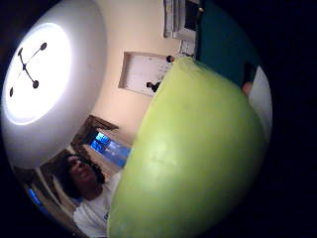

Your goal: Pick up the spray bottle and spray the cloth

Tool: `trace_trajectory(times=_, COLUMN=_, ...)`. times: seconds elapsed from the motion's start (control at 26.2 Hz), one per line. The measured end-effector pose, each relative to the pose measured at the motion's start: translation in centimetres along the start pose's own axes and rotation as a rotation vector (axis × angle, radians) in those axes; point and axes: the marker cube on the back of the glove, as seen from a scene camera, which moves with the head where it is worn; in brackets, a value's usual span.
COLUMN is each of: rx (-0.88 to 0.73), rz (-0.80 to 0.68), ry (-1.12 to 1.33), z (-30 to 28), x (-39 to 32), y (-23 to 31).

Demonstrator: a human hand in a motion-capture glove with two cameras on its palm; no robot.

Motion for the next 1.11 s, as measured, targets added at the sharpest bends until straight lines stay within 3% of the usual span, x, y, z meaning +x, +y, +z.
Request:
trace_trajectory(times=0.61, rx=-0.011, rz=-0.009, ry=-0.027, z=3.8, x=1.4, y=-5.8)
trace_trajectory(times=1.11, rx=-0.132, rz=0.057, ry=-0.045, z=3.9, x=2.3, y=-5.4)
